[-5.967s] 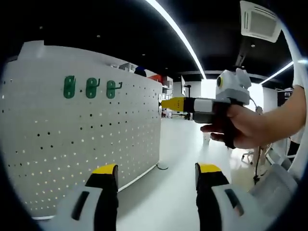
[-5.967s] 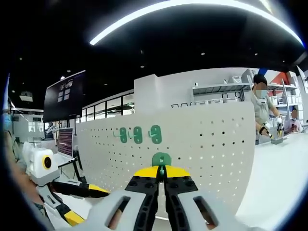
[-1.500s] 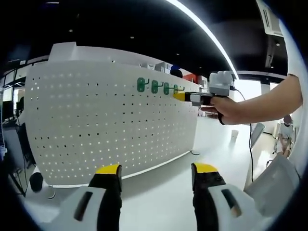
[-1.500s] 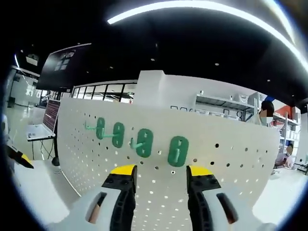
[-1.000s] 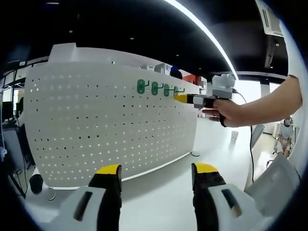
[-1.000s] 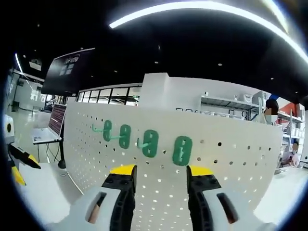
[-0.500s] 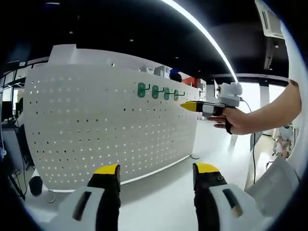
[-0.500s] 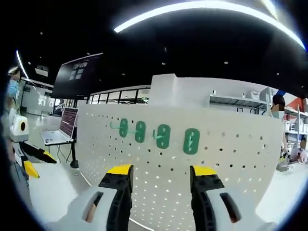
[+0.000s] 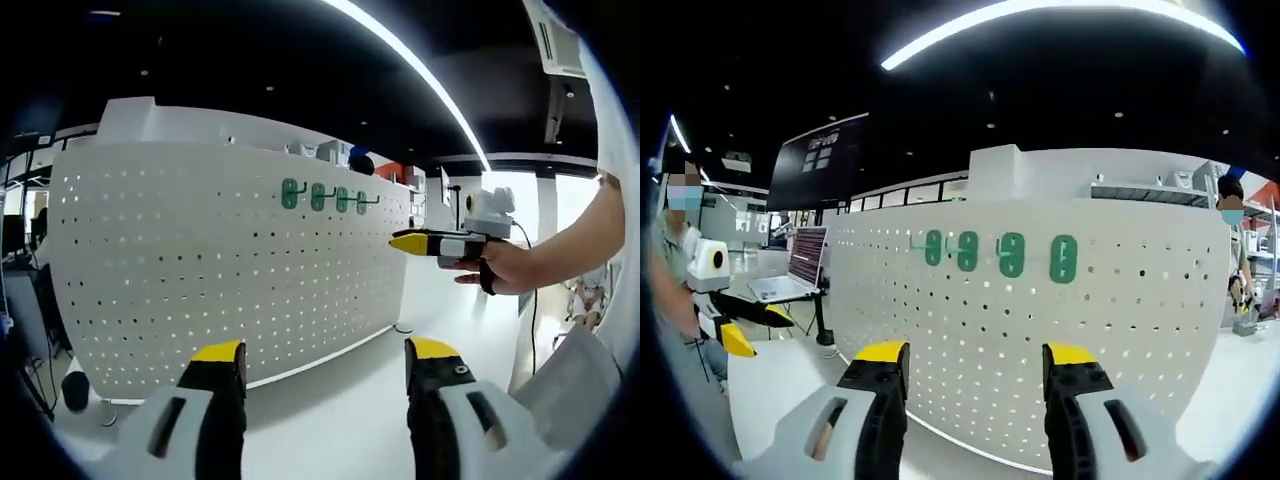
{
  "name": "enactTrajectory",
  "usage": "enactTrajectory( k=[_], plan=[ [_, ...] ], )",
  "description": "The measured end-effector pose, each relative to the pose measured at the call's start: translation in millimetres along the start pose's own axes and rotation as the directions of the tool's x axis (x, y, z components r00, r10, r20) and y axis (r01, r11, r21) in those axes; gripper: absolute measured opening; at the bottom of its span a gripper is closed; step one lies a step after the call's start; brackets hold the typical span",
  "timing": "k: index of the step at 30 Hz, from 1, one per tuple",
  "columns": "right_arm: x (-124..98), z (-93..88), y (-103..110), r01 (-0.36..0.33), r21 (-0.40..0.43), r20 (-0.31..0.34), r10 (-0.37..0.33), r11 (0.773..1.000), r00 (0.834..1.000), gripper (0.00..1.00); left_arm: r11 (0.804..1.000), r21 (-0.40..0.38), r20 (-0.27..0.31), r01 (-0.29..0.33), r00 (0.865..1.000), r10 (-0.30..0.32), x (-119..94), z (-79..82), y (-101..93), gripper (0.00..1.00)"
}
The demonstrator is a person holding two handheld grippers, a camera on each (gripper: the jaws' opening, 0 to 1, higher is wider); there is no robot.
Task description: Insert the hook assembly into the mounting plate slot until the hook locks in place.
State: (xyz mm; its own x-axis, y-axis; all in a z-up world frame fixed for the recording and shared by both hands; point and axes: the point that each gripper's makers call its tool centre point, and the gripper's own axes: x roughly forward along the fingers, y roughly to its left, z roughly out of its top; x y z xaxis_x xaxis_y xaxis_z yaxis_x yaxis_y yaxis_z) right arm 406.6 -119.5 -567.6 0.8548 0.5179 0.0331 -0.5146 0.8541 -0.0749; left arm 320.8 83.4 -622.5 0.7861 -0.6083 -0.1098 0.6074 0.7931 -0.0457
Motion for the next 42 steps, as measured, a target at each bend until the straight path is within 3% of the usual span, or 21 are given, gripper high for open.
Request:
enactTrajectory(
  k=[24, 42],
  plan=[
    [-45, -18.3, 26, -0.028, 0.014, -0.014, 0.028, 1.000, 1.000, 0.53, 0.999, -0.033, 0.011, -0.008, 1.000, 0.009, -8, -3.7, -0.1, 0.69],
    [-66, -25.8, 42, -0.039, 0.027, -0.004, 0.039, 0.999, 0.999, 0.55, 0.998, -0.055, 0.024, -0.001, 1.000, 0.002, -18, -7.1, -4.0, 0.74]
  ],
)
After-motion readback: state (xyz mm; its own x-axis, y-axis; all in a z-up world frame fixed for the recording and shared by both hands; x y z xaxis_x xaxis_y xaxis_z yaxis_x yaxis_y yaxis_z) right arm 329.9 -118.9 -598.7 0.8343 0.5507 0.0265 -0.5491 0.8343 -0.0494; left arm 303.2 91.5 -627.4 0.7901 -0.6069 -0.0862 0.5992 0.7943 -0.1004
